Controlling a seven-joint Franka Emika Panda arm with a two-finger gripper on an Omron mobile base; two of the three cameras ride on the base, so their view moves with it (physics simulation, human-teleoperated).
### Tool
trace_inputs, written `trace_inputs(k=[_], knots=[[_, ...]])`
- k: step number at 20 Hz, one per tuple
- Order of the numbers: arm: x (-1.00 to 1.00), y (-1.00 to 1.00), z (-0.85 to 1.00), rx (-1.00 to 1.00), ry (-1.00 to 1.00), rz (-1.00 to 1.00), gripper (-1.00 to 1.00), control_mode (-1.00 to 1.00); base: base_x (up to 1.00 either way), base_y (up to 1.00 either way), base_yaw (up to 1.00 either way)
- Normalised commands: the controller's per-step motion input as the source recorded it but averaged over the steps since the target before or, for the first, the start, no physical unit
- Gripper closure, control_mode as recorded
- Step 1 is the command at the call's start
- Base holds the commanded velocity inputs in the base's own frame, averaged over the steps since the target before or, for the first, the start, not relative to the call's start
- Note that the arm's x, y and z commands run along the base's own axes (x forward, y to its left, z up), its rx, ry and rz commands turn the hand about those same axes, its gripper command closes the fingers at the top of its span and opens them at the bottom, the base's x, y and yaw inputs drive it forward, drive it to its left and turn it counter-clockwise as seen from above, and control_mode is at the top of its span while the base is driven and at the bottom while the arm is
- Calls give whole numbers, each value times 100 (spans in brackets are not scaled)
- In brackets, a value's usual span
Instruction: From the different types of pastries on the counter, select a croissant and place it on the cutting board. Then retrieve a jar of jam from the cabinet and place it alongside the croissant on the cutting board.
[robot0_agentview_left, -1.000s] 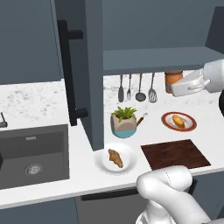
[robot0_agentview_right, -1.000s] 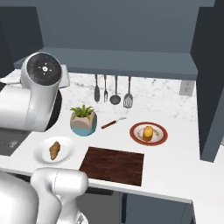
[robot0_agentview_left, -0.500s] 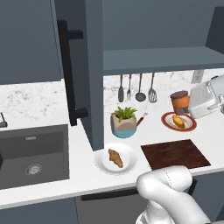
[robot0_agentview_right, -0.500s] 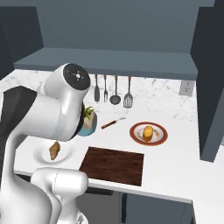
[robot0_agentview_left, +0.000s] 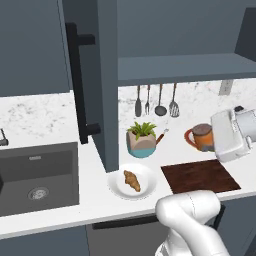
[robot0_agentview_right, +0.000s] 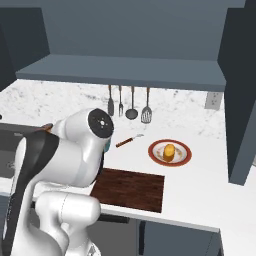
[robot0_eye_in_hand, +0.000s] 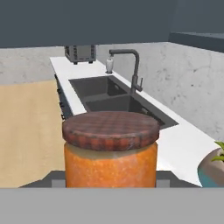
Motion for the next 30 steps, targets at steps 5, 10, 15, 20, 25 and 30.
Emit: trace_inputs(k=[5, 10, 15, 20, 25, 30], knots=[[45, -11, -28, 0, -11, 8, 100, -100, 0, 0, 0], [73, -62, -1, 9, 0, 15, 100, -100, 0, 0, 0], [39, -80, -19, 7, 0, 28, 100, -100, 0, 0, 0], [33, -45, -45, 1, 0, 22, 100, -100, 0, 0, 0], [59, -7, -58, 0, 0, 5, 100, -100, 0, 0, 0], [28, -14, -63, 0, 0, 0, 100, -100, 0, 0, 0]])
